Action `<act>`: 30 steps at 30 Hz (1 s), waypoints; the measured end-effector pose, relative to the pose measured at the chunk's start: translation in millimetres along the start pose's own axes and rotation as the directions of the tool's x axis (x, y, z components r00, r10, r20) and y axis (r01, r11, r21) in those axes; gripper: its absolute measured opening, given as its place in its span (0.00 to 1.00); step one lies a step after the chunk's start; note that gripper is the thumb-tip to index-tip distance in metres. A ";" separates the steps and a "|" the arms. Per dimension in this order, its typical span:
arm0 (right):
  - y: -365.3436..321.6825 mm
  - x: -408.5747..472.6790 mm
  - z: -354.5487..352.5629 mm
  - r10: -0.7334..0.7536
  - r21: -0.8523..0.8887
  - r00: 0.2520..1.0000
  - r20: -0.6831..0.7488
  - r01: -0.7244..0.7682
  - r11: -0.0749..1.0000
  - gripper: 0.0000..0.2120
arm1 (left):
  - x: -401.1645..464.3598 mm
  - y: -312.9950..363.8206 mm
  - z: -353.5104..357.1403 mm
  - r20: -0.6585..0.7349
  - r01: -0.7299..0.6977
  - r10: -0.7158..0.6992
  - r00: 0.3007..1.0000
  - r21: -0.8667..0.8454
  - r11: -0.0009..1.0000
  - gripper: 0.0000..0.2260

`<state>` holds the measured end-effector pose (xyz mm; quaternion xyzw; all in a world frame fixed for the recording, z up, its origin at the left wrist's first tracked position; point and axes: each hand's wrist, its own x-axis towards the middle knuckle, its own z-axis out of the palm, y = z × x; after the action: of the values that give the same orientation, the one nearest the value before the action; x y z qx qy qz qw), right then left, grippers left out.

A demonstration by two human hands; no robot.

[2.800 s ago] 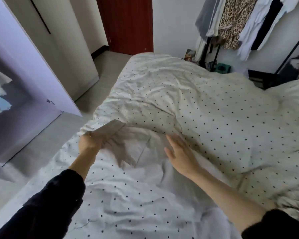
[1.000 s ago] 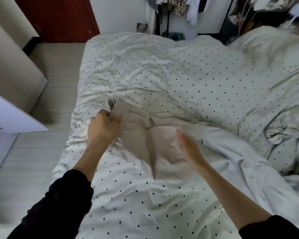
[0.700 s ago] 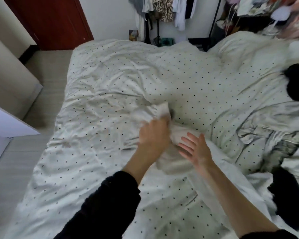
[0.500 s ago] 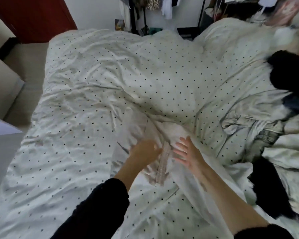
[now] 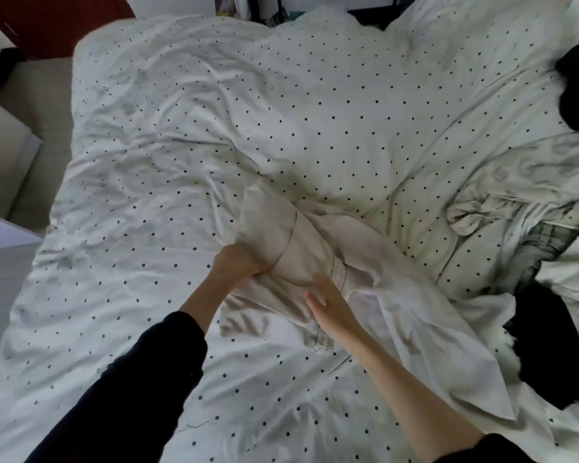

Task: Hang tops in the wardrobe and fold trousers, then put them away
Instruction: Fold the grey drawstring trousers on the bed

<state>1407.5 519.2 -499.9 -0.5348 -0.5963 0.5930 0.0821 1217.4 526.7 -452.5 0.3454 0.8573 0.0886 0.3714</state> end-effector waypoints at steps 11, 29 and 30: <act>-72.5 -13.5 63.3 -0.368 -0.426 0.926 0.084 0.367 0.827 0.34 | -44.3 -65.6 -144.3 -0.300 -0.102 0.009 0.954 -0.298 0.949 0.17; -141.8 8.0 245.4 -0.281 -0.681 0.800 0.530 0.599 0.422 0.27 | -62.5 -321.8 -187.4 -0.310 0.364 -0.425 0.851 -0.237 0.901 0.17; -137.1 7.3 240.4 -0.305 -0.668 0.803 0.512 0.596 0.446 0.26 | -57.8 -323.5 -175.3 -0.322 0.377 -0.438 0.839 -0.235 0.896 0.20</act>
<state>1154.4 413.4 -462.9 -0.2277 -0.9234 0.2893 -0.1089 952.8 265.8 -427.2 0.1002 0.9549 0.1397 0.2419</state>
